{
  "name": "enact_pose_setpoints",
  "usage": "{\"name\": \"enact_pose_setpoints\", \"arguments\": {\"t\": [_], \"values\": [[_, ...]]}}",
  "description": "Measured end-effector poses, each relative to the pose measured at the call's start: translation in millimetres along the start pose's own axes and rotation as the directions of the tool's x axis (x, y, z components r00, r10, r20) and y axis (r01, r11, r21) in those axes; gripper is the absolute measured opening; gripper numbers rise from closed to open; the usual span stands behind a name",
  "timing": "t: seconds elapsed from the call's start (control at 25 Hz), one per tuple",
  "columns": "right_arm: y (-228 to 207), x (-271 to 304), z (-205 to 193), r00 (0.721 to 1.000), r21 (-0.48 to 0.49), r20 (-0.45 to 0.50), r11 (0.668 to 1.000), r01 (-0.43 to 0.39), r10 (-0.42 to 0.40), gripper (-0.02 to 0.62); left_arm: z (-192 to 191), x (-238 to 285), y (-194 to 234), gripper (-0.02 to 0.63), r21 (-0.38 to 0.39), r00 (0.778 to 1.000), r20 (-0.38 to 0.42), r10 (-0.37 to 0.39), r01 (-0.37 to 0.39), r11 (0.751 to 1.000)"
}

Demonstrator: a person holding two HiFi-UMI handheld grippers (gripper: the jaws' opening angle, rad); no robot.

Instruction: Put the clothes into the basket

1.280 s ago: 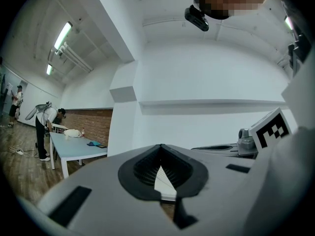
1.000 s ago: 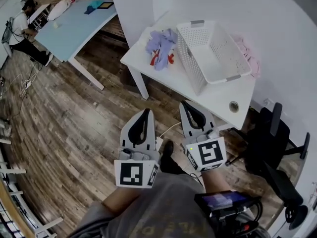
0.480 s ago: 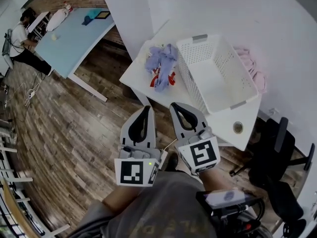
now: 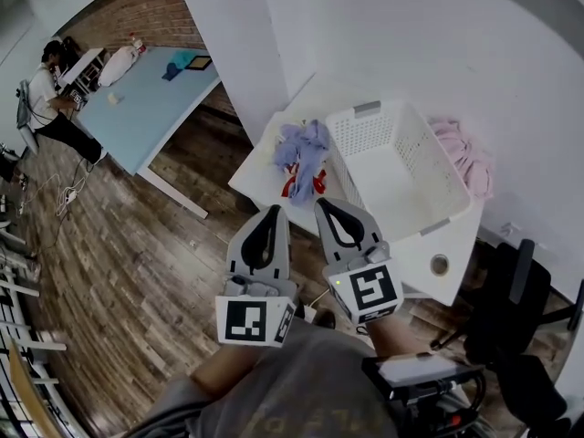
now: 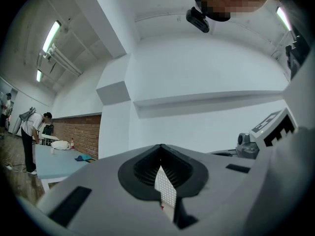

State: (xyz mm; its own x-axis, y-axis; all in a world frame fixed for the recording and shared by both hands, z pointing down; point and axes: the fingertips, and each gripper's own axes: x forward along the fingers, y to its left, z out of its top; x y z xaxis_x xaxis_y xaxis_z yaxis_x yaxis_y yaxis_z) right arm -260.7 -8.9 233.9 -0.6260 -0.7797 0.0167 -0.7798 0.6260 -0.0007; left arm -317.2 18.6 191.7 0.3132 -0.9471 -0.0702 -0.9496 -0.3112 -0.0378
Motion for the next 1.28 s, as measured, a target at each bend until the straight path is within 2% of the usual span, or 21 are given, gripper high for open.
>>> {"name": "enact_pose_setpoints", "arguments": {"t": [0.4, 0.76, 1.0, 1.28], "values": [[-6, 21, -16, 0.999, -0.017, -0.014, 0.999, 0.043, -0.043, 0.007, -27, 19, 9, 0.009, -0.027, 0.999, -0.009, -0.051, 0.051, 0.998], [-19, 65, -23, 0.991, -0.032, -0.023, 0.991, 0.129, -0.129, 0.008, -44, 55, 52, 0.009, -0.059, 0.993, -0.005, -0.118, 0.118, 0.991], [-33, 94, -50, 0.967, 0.001, -0.099, 0.972, 0.236, -0.234, 0.008, -65, 85, 81, 0.009, -0.088, 0.977, -0.054, -0.207, 0.202, 0.975], [-51, 137, -70, 0.94, 0.006, -0.142, 0.949, 0.315, -0.311, 0.008, -86, 134, 120, 0.009, -0.101, 0.954, -0.075, -0.289, 0.281, 0.954]]}}
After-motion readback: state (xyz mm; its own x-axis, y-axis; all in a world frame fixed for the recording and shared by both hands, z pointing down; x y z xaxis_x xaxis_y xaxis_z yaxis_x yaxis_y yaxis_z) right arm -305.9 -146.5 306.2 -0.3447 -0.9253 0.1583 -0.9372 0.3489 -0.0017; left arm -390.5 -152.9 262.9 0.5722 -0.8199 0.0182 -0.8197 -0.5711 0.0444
